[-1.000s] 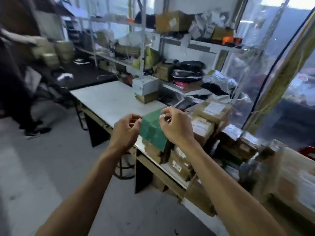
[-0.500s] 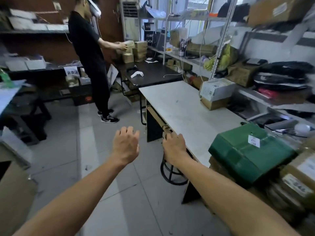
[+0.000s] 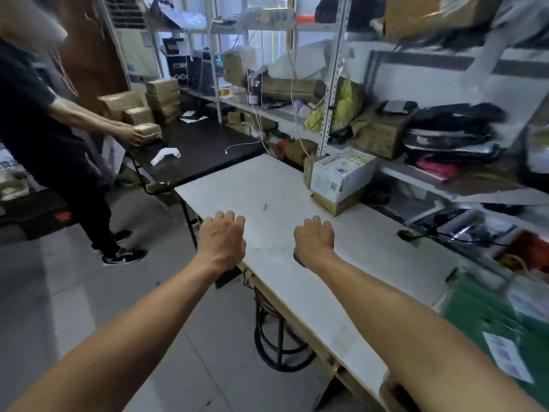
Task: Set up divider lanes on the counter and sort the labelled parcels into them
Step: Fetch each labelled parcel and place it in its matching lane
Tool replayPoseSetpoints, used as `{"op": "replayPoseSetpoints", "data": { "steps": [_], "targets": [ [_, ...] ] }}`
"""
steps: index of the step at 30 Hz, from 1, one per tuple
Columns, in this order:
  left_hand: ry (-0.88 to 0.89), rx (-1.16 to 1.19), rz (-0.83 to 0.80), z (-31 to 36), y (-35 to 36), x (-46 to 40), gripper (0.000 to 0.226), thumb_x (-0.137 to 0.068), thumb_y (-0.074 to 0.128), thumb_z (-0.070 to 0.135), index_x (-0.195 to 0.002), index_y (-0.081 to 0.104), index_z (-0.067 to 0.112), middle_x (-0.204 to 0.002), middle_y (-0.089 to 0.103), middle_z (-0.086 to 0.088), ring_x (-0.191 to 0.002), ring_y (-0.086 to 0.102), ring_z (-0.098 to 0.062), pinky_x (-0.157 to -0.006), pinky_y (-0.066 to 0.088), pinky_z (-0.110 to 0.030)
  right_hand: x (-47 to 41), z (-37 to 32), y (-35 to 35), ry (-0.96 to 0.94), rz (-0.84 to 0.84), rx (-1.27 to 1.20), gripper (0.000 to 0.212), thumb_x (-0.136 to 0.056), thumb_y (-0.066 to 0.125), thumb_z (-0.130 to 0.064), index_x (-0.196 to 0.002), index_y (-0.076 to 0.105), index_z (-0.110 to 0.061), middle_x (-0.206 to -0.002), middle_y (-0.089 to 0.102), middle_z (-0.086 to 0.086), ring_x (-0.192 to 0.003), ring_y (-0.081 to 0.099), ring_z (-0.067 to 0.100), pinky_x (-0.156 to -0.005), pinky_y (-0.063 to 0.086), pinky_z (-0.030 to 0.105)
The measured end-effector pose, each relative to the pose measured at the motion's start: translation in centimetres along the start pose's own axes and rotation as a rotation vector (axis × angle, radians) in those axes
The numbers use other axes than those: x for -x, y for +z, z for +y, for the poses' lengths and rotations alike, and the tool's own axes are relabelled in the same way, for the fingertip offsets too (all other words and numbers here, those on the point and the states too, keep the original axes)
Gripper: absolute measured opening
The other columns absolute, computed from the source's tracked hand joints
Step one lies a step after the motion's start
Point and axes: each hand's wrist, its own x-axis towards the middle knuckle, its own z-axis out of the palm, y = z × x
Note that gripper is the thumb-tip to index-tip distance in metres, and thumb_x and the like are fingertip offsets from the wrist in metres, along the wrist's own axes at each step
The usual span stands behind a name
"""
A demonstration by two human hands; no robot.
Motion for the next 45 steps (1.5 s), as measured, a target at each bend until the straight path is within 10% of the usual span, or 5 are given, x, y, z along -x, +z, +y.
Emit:
{"op": "replayPoseSetpoints", "data": {
  "steps": [21, 28, 35, 41, 45],
  "targets": [
    [0.532, 0.367, -0.225, 5.3, 15.3, -43.4, 0.053, -0.083, 0.062, 0.018, -0.133, 0.045, 0.015, -0.125, 0.058, -0.008, -0.111, 0.055, -0.030, -0.088, 0.051, -0.041, -25.6, 13.9, 6.7, 0.770, -0.225, -0.207, 0.043, -0.093, 0.060, -0.024, -0.135, 0.055, -0.015, -0.137, 0.053, 0.010, -0.128, 0.049, 0.030, -0.102, 0.043, 0.038],
    [0.555, 1.289, -0.975, 9.1, 16.1, -49.1, 0.034, -0.091, 0.062, 0.034, -0.123, 0.054, 0.027, -0.118, 0.068, -0.002, -0.101, 0.067, -0.017, -0.075, 0.057, -0.028, -30.8, 13.2, 8.9, 0.920, 0.129, -1.227, 0.099, -0.057, 0.091, -0.036, -0.144, 0.047, -0.022, -0.138, 0.062, 0.002, -0.126, 0.061, 0.023, -0.102, 0.053, 0.042],
    [0.131, 1.547, -1.085, 8.8, 16.7, -48.2, 0.047, -0.101, 0.039, 0.063, -0.111, 0.064, 0.025, -0.098, 0.071, 0.003, -0.091, 0.065, -0.018, -0.080, 0.049, -0.036, -28.4, 10.5, 7.5, 1.268, 0.552, -1.710, 0.075, -0.076, 0.066, -0.072, -0.116, 0.061, -0.009, -0.109, 0.073, 0.003, -0.094, 0.065, 0.016, -0.082, 0.050, 0.037],
    [0.167, 1.533, -1.279, 7.8, 17.4, -44.1, 0.039, -0.089, 0.056, 0.068, -0.106, 0.064, 0.034, -0.112, 0.068, 0.006, -0.113, 0.060, -0.025, -0.102, 0.044, -0.053, -25.5, 7.8, 7.9, 1.217, 0.571, -2.117, 0.087, -0.080, 0.075, -0.059, -0.145, 0.044, -0.009, -0.133, 0.064, 0.023, -0.119, 0.064, 0.044, -0.100, 0.050, 0.060],
    [0.168, 1.676, -1.278, 7.2, 17.0, -42.8, 0.062, -0.073, 0.067, 0.065, -0.117, 0.067, 0.022, -0.125, 0.066, -0.008, -0.118, 0.063, -0.032, -0.094, 0.053, -0.046, -21.6, 6.6, 7.3, 1.069, 0.694, -2.304, 0.054, -0.089, 0.053, -0.038, -0.134, 0.060, -0.009, -0.118, 0.071, 0.017, -0.098, 0.070, 0.034, -0.081, 0.059, 0.040]
  ]
}}
